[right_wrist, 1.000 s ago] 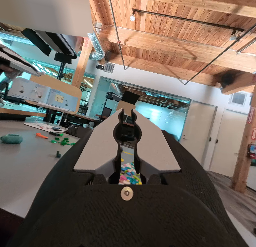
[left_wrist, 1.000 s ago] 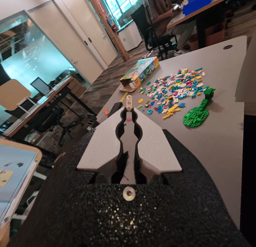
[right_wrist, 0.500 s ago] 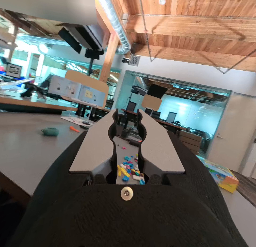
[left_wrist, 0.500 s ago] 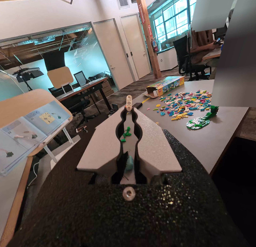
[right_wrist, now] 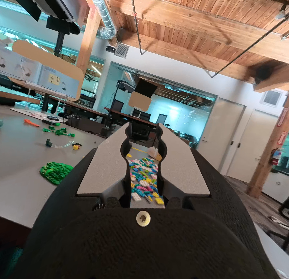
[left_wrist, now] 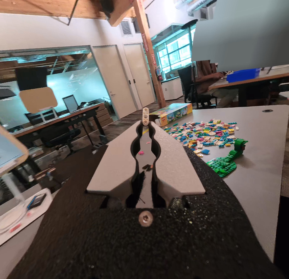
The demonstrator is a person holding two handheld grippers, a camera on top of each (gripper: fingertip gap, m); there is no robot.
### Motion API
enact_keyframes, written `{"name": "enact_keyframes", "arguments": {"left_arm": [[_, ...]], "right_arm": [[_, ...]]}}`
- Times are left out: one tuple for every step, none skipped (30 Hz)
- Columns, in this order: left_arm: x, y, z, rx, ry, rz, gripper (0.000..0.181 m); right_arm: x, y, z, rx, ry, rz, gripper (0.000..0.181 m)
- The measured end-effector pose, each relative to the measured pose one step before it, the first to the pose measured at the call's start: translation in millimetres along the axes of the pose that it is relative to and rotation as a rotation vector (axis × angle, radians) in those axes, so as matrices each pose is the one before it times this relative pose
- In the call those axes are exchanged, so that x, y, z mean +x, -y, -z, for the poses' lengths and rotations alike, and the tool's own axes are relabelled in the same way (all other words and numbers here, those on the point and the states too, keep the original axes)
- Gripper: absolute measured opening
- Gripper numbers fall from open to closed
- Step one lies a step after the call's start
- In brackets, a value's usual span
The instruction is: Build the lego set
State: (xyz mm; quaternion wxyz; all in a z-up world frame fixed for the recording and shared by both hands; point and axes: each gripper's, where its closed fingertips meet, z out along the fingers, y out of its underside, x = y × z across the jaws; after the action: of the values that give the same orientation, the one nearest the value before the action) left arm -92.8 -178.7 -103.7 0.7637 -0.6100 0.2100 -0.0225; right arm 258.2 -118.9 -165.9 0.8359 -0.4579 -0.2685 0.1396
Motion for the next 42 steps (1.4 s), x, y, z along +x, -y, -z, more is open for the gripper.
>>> {"name": "enact_keyframes", "arguments": {"left_arm": [[10.39,-1.76,-11.11,0.0021,-0.0278,0.0047,0.005],[8.58,-0.68,-10.08,0.0019,-0.0250,0.0145,0.005],[5.41,1.23,-8.71,0.0075,-0.0126,0.0152,0.005],[2.53,3.10,-7.41,0.0130,0.0000,0.0074,0.005],[0.74,4.21,-6.49,0.0148,0.0089,0.0033,0.005],[0.60,5.37,-5.76,0.0194,0.0115,0.0022,0.005],[1.14,6.01,-4.90,0.0209,0.0141,-0.0018,0.005],[1.47,5.67,-3.96,0.0177,0.0203,-0.0068,0.005],[2.76,4.99,-2.79,0.0099,0.0197,-0.0048,0.005],[5.41,5.06,-0.89,0.0053,0.0096,-0.0021,0.005],[6.70,4.93,1.48,0.0029,0.0056,-0.0013,0.005],[6.44,4.09,3.11,-0.0008,0.0073,-0.0078,0.005],[4.38,2.28,4.13,-0.0077,0.0146,-0.0171,0.005],[2.06,0.70,4.63,-0.0123,0.0204,-0.0170,0.005],[0.99,-0.02,4.72,-0.0126,0.0163,-0.0071,0.005],[0.71,-0.20,4.94,-0.0103,0.0090,0.0062,0.005],[0.34,-0.26,5.23,-0.0067,0.0074,0.0140,0.005],[-0.52,-0.79,5.60,-0.0054,0.0106,0.0169,0.005],[-0.71,-1.00,5.83,-0.0035,0.0116,0.0173,0.005],[-0.59,-1.05,6.02,-0.0005,0.0116,0.0162,0.005],[-1.10,-1.31,6.46,0.0001,0.0150,0.0130,0.005],[-2.09,-1.99,6.47,-0.0010,0.0202,0.0087,0.005],[-2.53,-2.79,6.19,-0.0064,0.0190,0.0081,0.005],[-2.94,-3.19,5.82,-0.0094,0.0163,0.0074,0.005],[-3.60,-3.17,5.45,-0.0108,0.0163,0.0052,0.005],[-4.31,-2.72,5.42,-0.0106,0.0166,0.0034,0.005],[-5.23,-1.76,5.59,-0.0081,0.0195,0.0032,0.005],[-5.74,-0.64,6.02,-0.0032,0.0222,0.0067,0.005],[-5.51,0.25,6.21,0.0008,0.0202,0.0092,0.005],[-5.24,0.45,6.27,0.0015,0.0197,0.0094,0.005],[-5.50,0.22,6.36,0.0020,0.0229,0.0091,0.005],[-5.18,0.41,6.57,0.0048,0.0250,0.0095,0.004],[-4.03,0.40,6.54,0.0078,0.0226,0.0076,0.005],[-2.31,-0.35,6.42,0.0062,0.0186,0.0043,0.005],[-0.60,-1.30,6.22,0.0006,0.0139,0.0006,0.005],[1.31,-2.05,6.08,-0.0043,0.0091,-0.0024,0.004],[3.40,-2.03,6.33,-0.0054,0.0022,-0.0039,0.004],[5.11,-1.77,6.53,-0.0048,-0.0022,-0.0021,0.005],[7.40,-1.85,6.92,-0.0080,-0.0122,-0.0004,0.005],[9.06,-2.36,7.18,-0.0149,-0.0178,0.0012,0.005],[8.96,-2.14,7.67,-0.0134,-0.0108,-0.0001,0.005],[8.87,-1.46,8.33,-0.0076,-0.0085,-0.0075,0.004]], "right_arm": [[1.60,-2.29,2.94,-0.0086,-0.0107,0.0042,0.030],[0.03,-2.51,1.88,-0.0074,-0.0047,-0.0106,0.030],[-2.17,-1.12,0.38,-0.0014,0.0070,-0.0227,0.030],[-3.60,0.54,-0.67,0.0051,0.0174,-0.0238,0.030],[-3.98,0.93,-0.99,0.0113,0.0222,-0.0172,0.030],[-2.88,-0.32,-1.47,0.0084,0.0196,-0.0077,0.031],[-0.49,-1.94,-2.36,0.0057,0.0106,-0.0017,0.030],[2.29,-2.29,-3.45,0.0068,-0.0018,-0.0068,0.030],[4.37,-2.49,-4.34,0.0062,-0.0118,-0.0285,0.030],[3.33,-2.96,-4.64,0.0012,-0.0053,-0.0537,0.030],[0.31,-3.15,-3.54,-0.0021,0.0127,-0.0555,0.030],[-0.72,-2.52,-1.77,0.0008,0.0133,-0.0317,0.031],[-0.84,-1.88,-0.24,0.0022,0.0084,-0.0068,0.031],[-1.14,-1.09,0.63,-0.0011,0.0067,0.0001,0.030],[-0.58,1.91,1.04,0.0052,0.0000,-0.0054,0.030],[-0.94,5.82,1.31,0.0166,0.0012,-0.0125,0.030],[-2.79,7.63,1.51,0.0211,0.0121,-0.0122,0.030],[-3.65,7.30,2.34,0.0167,0.0168,0.0015,0.030],[-2.45,5.39,3.26,0.0087,0.0076,0.0169,0.030],[-0.89,4.46,3.92,0.0059,-0.0017,0.0194,0.030],[-1.13,4.17,3.92,0.0060,0.0011,0.0091,0.030],[-0.90,4.62,3.23,0.0075,0.0026,0.0026,0.030],[-0.97,4.62,2.31,0.0077,0.0030,0.0028,0.030],[-1.32,2.91,2.17,0.0009,0.0055,0.0072,0.030],[-1.78,0.28,2.76,-0.0078,0.0068,0.0115,0.030],[-2.44,-1.27,3.40,-0.0124,0.0101,0.0143,0.029],[-2.90,-2.39,3.93,-0.0164,0.0152,0.0188,0.029],[-2.48,-2.47,4.32,-0.0185,0.0147,0.0211,0.029],[-1.33,-1.29,4.93,-0.0140,0.0077,0.0154,0.029],[-1.07,-0.27,5.87,-0.0096,0.0066,0.0022,0.029],[-1.88,-0.62,6.91,-0.0122,0.0117,-0.0050,0.029],[-2.28,-0.98,7.95,-0.0168,0.0119,0.0018,0.030],[-1.74,0.20,9.04,-0.0140,0.0077,0.0098,0.030],[-1.89,2.00,9.70,-0.0079,0.0064,0.0100,0.029],[-1.86,3.00,9.99,-0.0049,0.0061,0.0044,0.030],[-2.40,3.82,10.08,-0.0037,0.0081,-0.0012,0.030],[-2.69,4.11,10.25,-0.0028,0.0089,-0.0030,0.030],[-2.91,4.02,10.50,-0.0039,0.0073,-0.0025,0.030],[-3.07,4.19,10.49,-0.0042,0.0061,-0.0040,0.030],[-3.35,4.05,10.22,-0.0035,0.0063,-0.0062,0.030],[-3.89,3.24,9.66,-0.0069,0.0069,-0.0101,0.030],[-5.02,1.65,8.97,-0.0125,0.0094,-0.0132,0.029]]}}
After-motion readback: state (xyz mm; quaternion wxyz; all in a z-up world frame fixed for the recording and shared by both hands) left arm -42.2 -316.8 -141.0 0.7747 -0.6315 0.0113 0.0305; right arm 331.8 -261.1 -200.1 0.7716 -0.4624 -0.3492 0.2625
